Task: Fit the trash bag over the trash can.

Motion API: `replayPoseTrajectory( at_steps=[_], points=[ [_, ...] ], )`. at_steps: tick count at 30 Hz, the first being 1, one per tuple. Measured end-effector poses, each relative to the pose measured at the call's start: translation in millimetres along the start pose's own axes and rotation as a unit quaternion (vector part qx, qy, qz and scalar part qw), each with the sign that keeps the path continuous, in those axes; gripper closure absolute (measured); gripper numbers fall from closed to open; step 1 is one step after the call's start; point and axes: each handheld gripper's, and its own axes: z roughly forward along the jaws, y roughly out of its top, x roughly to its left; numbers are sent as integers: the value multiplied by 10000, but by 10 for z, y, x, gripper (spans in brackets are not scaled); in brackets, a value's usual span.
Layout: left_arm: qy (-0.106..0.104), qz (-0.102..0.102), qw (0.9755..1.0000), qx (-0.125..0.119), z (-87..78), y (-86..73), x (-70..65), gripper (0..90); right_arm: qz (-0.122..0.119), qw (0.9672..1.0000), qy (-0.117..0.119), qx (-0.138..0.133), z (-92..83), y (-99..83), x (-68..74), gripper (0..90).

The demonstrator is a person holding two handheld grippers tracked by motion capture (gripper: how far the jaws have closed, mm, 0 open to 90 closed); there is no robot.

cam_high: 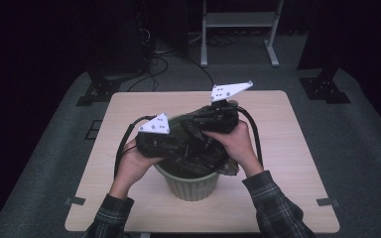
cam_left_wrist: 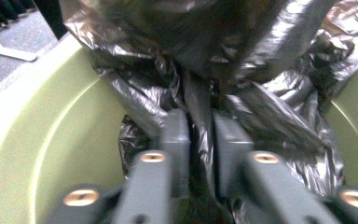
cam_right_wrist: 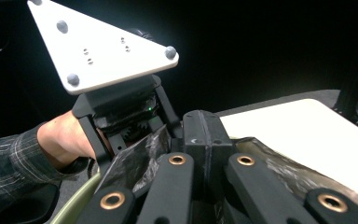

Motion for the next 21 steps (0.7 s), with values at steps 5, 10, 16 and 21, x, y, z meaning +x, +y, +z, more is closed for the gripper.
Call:
replayPoseTrajectory(
  at_steps=[5, 10, 16, 21],
  points=[
    [-123, -165, 9993, -309, -81, 16, 33, 512, -25, 10000, -39, 18, -119, -31, 23, 900],
    [-215, -111, 9989, -401, -88, 98, 27, 419, 29, 10000, 74, -56, -147, -110, -4, 900],
    [-256, -74, 9985, -474, -50, 211, 43, 437, 22, 9997, 196, -173, -147, -121, 2, 900],
    [-362, -86, 9976, -584, -66, 246, 69, 699, 7, 9993, 295, -228, -155, -109, 21, 900]
  ],
)
